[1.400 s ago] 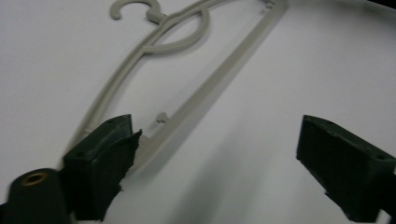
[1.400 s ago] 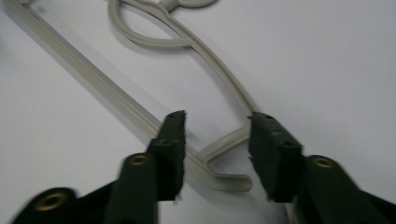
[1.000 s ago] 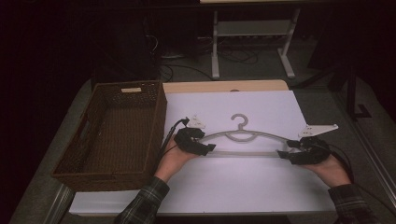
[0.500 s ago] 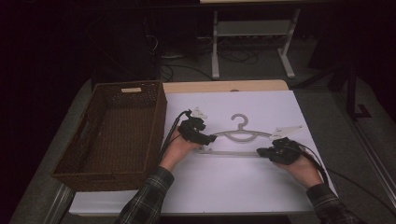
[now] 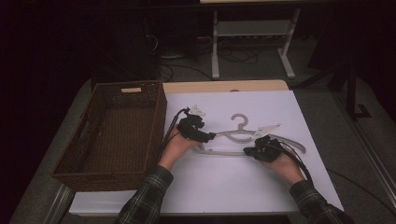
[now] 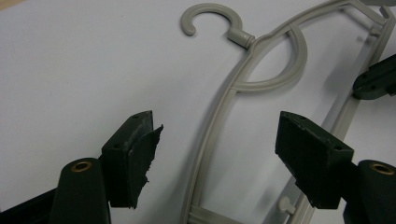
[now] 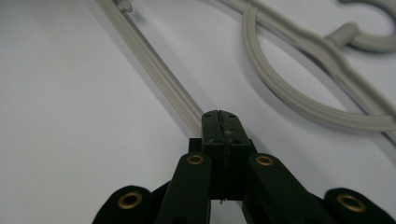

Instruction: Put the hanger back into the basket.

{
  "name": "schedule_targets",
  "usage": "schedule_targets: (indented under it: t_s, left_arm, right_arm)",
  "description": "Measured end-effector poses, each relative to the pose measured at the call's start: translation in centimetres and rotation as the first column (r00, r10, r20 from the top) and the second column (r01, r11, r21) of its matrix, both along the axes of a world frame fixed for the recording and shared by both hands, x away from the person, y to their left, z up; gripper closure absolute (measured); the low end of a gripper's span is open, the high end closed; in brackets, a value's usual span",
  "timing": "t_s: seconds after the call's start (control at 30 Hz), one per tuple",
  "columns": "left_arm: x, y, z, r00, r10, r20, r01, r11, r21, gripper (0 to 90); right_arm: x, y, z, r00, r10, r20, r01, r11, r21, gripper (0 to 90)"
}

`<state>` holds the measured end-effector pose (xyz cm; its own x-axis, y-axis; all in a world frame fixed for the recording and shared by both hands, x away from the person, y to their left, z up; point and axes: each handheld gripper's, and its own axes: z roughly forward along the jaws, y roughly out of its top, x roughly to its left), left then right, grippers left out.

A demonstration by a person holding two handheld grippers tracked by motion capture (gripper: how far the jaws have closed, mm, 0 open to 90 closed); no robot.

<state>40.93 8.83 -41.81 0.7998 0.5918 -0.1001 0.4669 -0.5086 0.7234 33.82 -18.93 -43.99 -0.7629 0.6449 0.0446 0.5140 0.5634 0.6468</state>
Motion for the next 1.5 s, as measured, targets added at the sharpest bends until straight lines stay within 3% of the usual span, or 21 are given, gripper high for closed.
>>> schedule_targets:
  t_s: [0.33, 0.53, 0.7, 0.9, 1.2, 1.33, 1.5]
  left_arm:
    - [0.5, -0.2, -0.5, 0.9998, -0.014, -0.013, 0.014, 0.9999, 0.009, 27.7]
    - [1.4, -1.0, -1.6, 0.9986, -0.038, -0.037, 0.04, 0.9983, 0.044, 29.1]
    - [1.9, -1.7, -2.3, 0.9953, -0.073, -0.064, 0.077, 0.9953, 0.059, 37.7]
    - [2.0, -2.6, -2.4, 0.9891, -0.131, -0.067, 0.137, 0.9863, 0.092, 56.3]
    - [2.1, -2.8, -2.4, 0.9901, -0.125, -0.064, 0.133, 0.9816, 0.138, 73.8]
    - [2.0, -2.7, -2.0, 0.9888, -0.133, -0.068, 0.141, 0.981, 0.133, 76.3]
    - [1.5, -2.3, -0.9, 0.985, -0.153, -0.081, 0.16, 0.9824, 0.097, 77.1]
  right_arm:
    - [-0.1, 0.1, -0.6, 1.0, 0.004, -0.005, -0.004, 1.0, -0.008, 89.6]
    - [-0.2, 0.1, -0.6, 1.0, 0.005, -0.002, -0.005, 1.0, -0.008, 89.7]
    - [-0.2, 0.1, -0.7, 1.0, 0.005, 0.0, -0.005, 1.0, -0.003, 89.7]
    - [-0.2, 0.1, -0.7, 1.0, 0.008, 0.003, -0.008, 1.0, -0.003, 89.7]
    - [-0.3, 0.1, -0.7, 0.9999, 0.01, 0.009, -0.01, 1.0, -0.008, 89.8]
    - [-0.4, 0.2, -0.7, 0.9998, 0.011, 0.014, -0.011, 1.0, -0.011, 89.8]
    - [-0.4, 0.5, -0.9, 0.9995, 0.03, -0.003, -0.03, 0.999, -0.019, 89.7]
